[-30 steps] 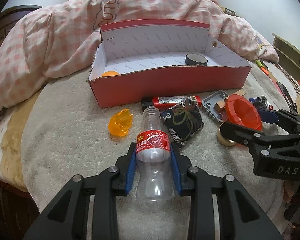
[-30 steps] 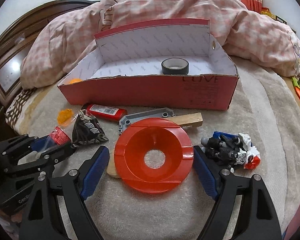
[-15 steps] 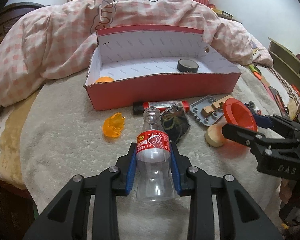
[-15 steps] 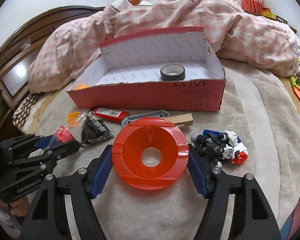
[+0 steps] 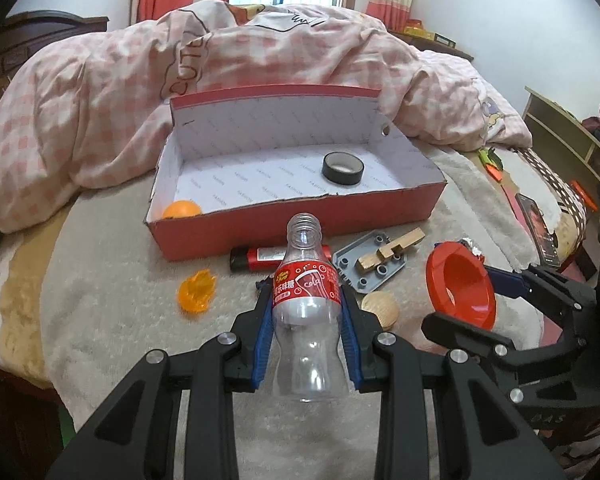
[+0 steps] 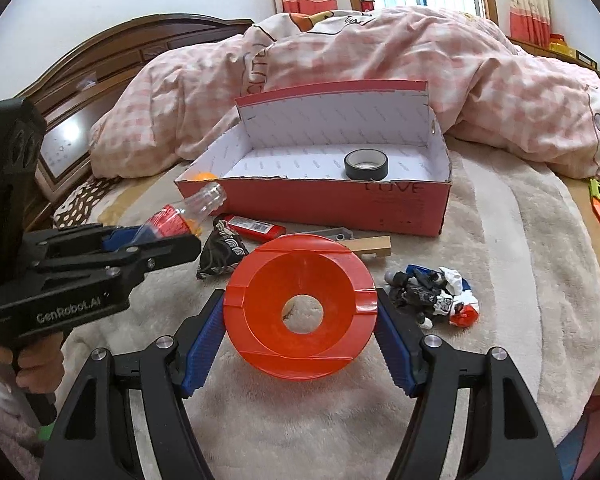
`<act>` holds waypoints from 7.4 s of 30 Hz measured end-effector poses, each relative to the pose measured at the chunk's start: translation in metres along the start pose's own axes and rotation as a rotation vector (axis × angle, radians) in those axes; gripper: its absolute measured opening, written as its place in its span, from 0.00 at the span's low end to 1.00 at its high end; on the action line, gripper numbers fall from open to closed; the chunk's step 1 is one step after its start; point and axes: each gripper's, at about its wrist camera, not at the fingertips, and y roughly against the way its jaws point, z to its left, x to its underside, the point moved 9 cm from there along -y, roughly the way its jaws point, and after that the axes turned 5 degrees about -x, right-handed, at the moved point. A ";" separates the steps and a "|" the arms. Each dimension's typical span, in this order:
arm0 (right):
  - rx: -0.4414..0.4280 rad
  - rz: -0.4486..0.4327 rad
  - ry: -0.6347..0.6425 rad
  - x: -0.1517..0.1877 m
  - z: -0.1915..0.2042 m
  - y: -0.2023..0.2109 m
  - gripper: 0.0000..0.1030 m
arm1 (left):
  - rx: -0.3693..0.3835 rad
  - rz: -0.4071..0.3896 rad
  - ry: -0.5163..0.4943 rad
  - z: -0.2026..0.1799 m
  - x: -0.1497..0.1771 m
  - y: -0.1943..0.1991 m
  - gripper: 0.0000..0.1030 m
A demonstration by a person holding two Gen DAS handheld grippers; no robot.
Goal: Organize objects
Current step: 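Carry the bottle and red funnel cup over the box with both tools, then open the left tool to release the bottle while the right tool drops the funnel cup in the box, then move both open tools back toward the dark pouch and wooden disc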
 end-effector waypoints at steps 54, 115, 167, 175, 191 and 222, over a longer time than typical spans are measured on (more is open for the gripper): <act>0.061 -0.054 0.013 -0.108 -0.032 -0.040 0.70 | -0.016 -0.111 0.014 0.034 -0.111 -0.055 0.29; 0.183 -0.020 0.031 -0.128 -0.058 -0.099 0.76 | -0.079 -0.023 0.044 0.049 -0.114 -0.118 0.53; 0.096 0.014 -0.015 -0.044 -0.011 -0.023 0.76 | -0.039 -0.014 0.034 0.018 -0.032 -0.018 0.53; 0.086 0.033 -0.004 -0.030 -0.006 -0.023 0.76 | -0.031 0.013 0.033 0.017 -0.015 -0.020 0.53; 0.072 0.059 0.021 -0.007 -0.001 -0.020 0.76 | -0.033 0.032 0.022 0.020 0.003 -0.021 0.53; 0.108 0.129 0.040 0.026 -0.012 -0.037 0.76 | -0.015 0.060 0.002 0.008 0.010 -0.052 0.53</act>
